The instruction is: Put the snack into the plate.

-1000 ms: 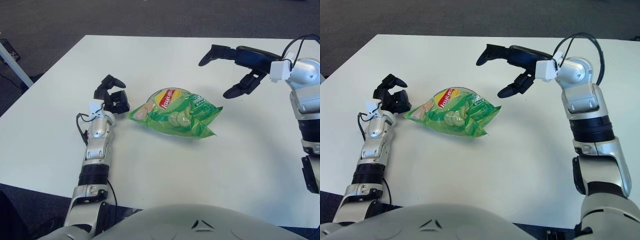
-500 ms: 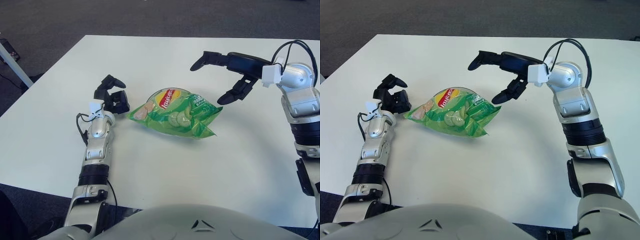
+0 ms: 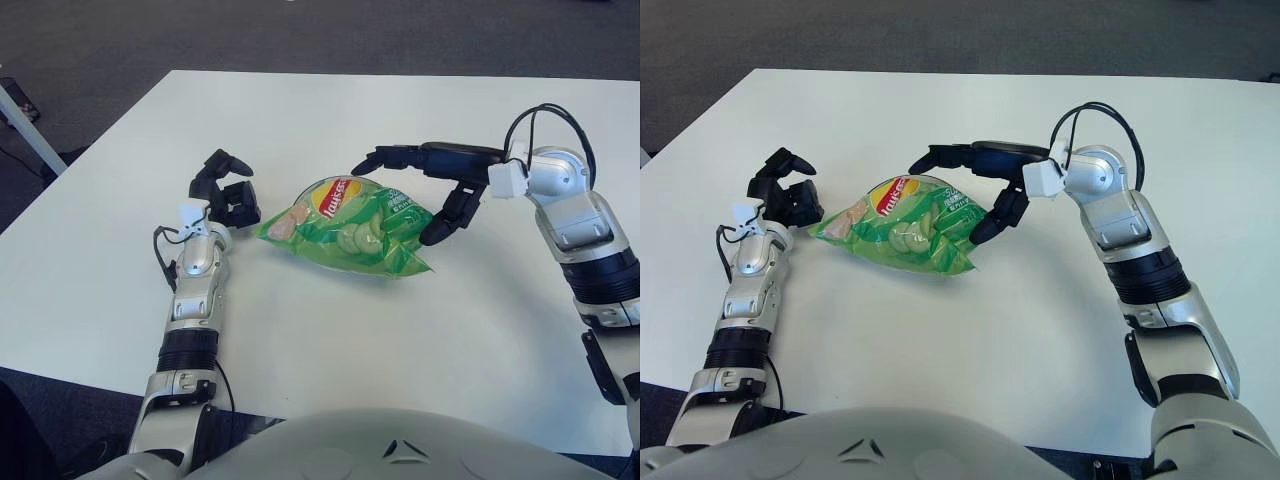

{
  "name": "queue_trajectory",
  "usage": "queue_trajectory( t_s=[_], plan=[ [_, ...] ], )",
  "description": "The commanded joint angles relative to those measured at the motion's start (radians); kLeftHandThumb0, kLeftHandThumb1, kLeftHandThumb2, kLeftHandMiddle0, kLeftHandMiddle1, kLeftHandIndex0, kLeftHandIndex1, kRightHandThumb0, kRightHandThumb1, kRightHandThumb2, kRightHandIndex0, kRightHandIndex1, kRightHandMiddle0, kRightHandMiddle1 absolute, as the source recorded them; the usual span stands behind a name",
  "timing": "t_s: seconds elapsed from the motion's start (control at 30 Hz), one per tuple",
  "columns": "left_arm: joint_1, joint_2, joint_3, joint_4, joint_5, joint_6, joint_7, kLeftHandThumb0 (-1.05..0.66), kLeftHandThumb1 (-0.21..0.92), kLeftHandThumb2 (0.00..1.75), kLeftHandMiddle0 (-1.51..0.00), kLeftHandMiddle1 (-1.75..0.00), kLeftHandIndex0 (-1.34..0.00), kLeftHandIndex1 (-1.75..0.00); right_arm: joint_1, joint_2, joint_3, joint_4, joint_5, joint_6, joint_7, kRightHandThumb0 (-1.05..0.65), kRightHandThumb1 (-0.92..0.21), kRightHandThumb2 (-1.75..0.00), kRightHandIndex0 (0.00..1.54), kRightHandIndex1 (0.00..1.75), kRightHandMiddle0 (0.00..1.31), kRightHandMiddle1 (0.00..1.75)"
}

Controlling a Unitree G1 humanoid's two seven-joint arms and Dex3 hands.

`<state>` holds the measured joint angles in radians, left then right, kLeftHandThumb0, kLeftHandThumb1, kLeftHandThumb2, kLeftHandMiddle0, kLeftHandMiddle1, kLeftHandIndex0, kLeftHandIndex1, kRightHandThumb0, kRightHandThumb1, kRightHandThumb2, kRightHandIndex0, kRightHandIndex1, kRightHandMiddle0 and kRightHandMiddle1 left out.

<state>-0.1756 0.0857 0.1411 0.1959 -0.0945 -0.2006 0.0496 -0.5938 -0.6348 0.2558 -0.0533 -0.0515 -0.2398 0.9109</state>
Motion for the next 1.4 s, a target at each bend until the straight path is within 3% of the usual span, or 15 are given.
queue_trajectory(
  t_s=[0.0, 0.43, 0.6, 0.67, 0.77, 0.8, 0.83, 0.87, 0.93, 1.0, 1.1, 1.13, 1.17, 1.27, 1.37],
  plan=[
    [0.126, -0.062, -0.011, 0.074, -0.004, -0.012, 0.003, -0.49, 0.29, 1.35, -1.34, -1.75, -0.64, -1.75, 0.007, 0.006, 0.018, 0.031, -0.018, -0.032, 0.010, -0.93, -0.58, -0.57, 0.00, 0.00, 0.00, 0.34],
    [0.127, -0.063, -0.009, 0.079, -0.012, -0.028, -0.003, -0.49, 0.29, 1.35, -1.34, -1.75, -0.64, -1.75, 0.003, 0.026, 0.061, 0.069, -0.013, -0.051, 0.054, -0.96, -0.68, -0.49, 0.00, 0.00, 0.00, 0.24],
    [0.127, -0.060, -0.010, 0.079, -0.009, -0.025, 0.004, -0.49, 0.29, 1.36, -1.34, -1.75, -0.64, -1.75, 0.030, 0.018, 0.069, 0.055, -0.057, -0.062, 0.034, -0.96, -0.71, -0.46, 0.02, 0.03, 0.00, 0.33],
    [0.127, -0.061, -0.010, 0.075, -0.005, -0.019, 0.012, -0.49, 0.29, 1.36, -1.34, -1.75, -0.64, -1.75, 0.062, 0.009, 0.065, 0.038, -0.084, -0.068, 0.011, -0.93, -0.71, -0.45, 0.01, 0.26, 0.00, 0.54],
    [0.127, -0.062, -0.011, 0.070, 0.003, -0.008, 0.025, -0.49, 0.29, 1.35, -1.34, -1.75, -0.64, -1.75, 0.097, 0.016, 0.049, 0.009, -0.128, -0.035, -0.046, -0.85, -0.65, -0.51, 0.00, 0.46, 0.00, 0.94],
    [0.127, -0.061, -0.011, 0.068, 0.006, -0.006, 0.029, -0.49, 0.29, 1.35, -1.34, -1.75, -0.64, -1.75, 0.104, 0.022, 0.044, 0.000, -0.142, -0.022, -0.068, -0.80, -0.58, -0.59, 0.00, 0.76, 0.03, 1.14],
    [0.127, -0.061, -0.012, 0.066, 0.009, -0.005, 0.032, -0.49, 0.29, 1.35, -1.34, -1.75, -0.64, -1.75, 0.115, 0.030, 0.037, -0.015, -0.165, -0.003, -0.097, -0.78, -0.54, -0.63, 0.00, 0.87, 0.03, 1.21],
    [0.127, -0.061, -0.013, 0.065, 0.010, -0.005, 0.033, -0.49, 0.29, 1.35, -1.34, -1.75, -0.64, -1.75, 0.123, 0.035, 0.033, -0.027, -0.181, 0.012, -0.118, -0.72, -0.47, -0.73, 0.00, 1.19, 0.07, 1.39],
    [0.127, -0.060, -0.014, 0.065, 0.011, -0.007, 0.034, -0.49, 0.29, 1.35, -1.34, -1.75, -0.64, -1.75, 0.139, 0.045, 0.024, -0.059, -0.209, 0.052, -0.155, -0.64, -0.39, -0.84, 0.01, 1.52, 0.13, 1.59],
    [0.126, -0.060, -0.014, 0.069, 0.012, -0.012, 0.034, -0.49, 0.29, 1.35, -1.34, -1.75, -0.63, -1.75, 0.150, 0.064, 0.011, -0.096, -0.217, 0.104, -0.186, -0.59, -0.36, -0.89, 0.04, 1.63, 0.19, 1.67],
    [0.125, -0.060, -0.013, 0.075, 0.011, -0.016, 0.032, -0.49, 0.29, 1.35, -1.34, -1.75, -0.63, -1.75, 0.165, 0.095, -0.005, -0.133, -0.205, 0.167, -0.220, -0.50, -0.38, -1.08, 0.34, 1.71, 0.45, 1.68],
    [0.125, -0.060, -0.013, 0.075, 0.010, -0.017, 0.031, -0.49, 0.29, 1.35, -1.34, -1.75, -0.63, -1.75, 0.173, 0.107, -0.011, -0.139, -0.201, 0.178, -0.237, -0.49, -0.38, -1.10, 0.39, 1.72, 0.48, 1.69],
    [0.125, -0.060, -0.012, 0.075, 0.009, -0.017, 0.030, -0.49, 0.29, 1.35, -1.34, -1.75, -0.63, -1.75, 0.179, 0.115, -0.015, -0.145, -0.199, 0.186, -0.249, -0.31, -0.28, -1.26, 0.50, 1.73, 0.52, 1.69],
    [0.125, -0.059, -0.012, 0.075, 0.007, -0.017, 0.027, -0.49, 0.29, 1.35, -1.34, -1.75, -0.63, -1.75, 0.194, 0.138, -0.026, -0.165, -0.197, 0.211, -0.282, -0.11, -0.15, -1.46, 0.69, 1.69, 0.56, 1.72],
    [0.125, -0.058, -0.012, 0.075, 0.006, -0.018, 0.025, -0.49, 0.29, 1.35, -1.34, -1.75, -0.63, -1.75, 0.208, 0.156, -0.040, -0.194, -0.178, 0.242, -0.297, -0.04, -0.09, -1.53, 0.79, 1.64, 0.57, 1.74]
  ],
)
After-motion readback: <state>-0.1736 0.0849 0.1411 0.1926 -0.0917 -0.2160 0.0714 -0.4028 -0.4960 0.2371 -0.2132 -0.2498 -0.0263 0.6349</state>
